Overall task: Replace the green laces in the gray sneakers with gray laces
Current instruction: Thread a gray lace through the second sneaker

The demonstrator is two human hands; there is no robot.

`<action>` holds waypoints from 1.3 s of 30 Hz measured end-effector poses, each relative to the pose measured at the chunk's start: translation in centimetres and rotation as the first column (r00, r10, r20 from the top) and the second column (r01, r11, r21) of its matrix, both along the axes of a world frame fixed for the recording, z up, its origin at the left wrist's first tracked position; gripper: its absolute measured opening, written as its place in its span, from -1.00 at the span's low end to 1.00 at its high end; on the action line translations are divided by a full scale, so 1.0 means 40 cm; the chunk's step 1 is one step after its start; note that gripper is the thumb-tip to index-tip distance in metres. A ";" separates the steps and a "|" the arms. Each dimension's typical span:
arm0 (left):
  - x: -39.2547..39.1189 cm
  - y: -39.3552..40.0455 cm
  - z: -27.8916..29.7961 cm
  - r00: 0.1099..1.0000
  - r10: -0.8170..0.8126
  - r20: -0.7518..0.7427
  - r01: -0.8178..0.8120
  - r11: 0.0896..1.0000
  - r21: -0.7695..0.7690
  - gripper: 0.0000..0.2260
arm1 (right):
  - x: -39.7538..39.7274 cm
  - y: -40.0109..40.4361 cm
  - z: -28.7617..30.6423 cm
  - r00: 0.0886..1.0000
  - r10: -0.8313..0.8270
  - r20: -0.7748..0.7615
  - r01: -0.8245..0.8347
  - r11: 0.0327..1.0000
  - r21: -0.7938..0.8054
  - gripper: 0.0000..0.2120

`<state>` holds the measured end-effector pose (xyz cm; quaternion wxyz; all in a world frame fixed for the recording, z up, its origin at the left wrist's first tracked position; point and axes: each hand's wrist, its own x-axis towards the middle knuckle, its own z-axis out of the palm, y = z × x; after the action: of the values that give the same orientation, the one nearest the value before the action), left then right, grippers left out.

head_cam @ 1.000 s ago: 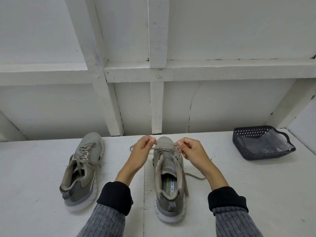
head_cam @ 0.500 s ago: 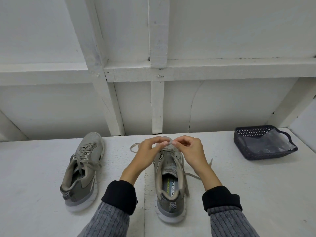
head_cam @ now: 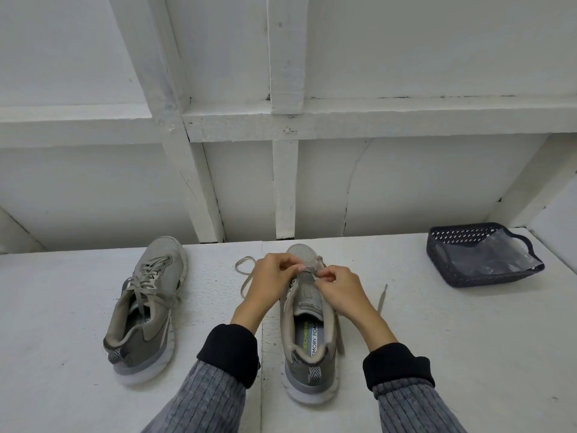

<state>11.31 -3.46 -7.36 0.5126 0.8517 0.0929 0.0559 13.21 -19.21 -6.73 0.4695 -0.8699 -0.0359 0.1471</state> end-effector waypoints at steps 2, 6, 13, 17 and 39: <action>0.002 -0.010 -0.009 0.999 -0.018 -0.027 0.019 0.999 0.042 -0.93 | 0.005 -0.008 -0.006 1.000 -0.015 -0.028 0.015 1.000 0.028 -0.75; 0.006 -0.020 -0.033 0.994 -0.035 -0.101 0.045 0.995 0.093 -0.93 | 0.009 -0.025 -0.025 0.960 -0.065 -0.271 0.142 0.951 0.275 -0.68; 0.004 -0.045 -0.035 0.997 0.018 -0.074 -0.003 0.980 0.197 -0.90 | 0.012 -0.034 -0.041 0.927 -0.063 -0.370 0.217 0.894 0.391 -0.61; -0.002 -0.052 -0.037 0.997 0.075 -0.030 -0.070 0.987 0.144 -0.90 | 0.013 -0.037 -0.040 0.922 -0.057 -0.382 0.224 0.886 0.406 -0.61; -0.004 -0.049 -0.063 0.998 0.054 -0.023 -0.051 0.993 0.104 -0.94 | 0.020 -0.006 -0.073 0.964 -0.222 -0.146 0.265 0.852 0.452 -0.93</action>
<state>11.17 -5.44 -9.87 0.4650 0.8750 0.1189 0.0632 14.01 -19.45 -9.64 0.6813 -0.7209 0.0609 0.1119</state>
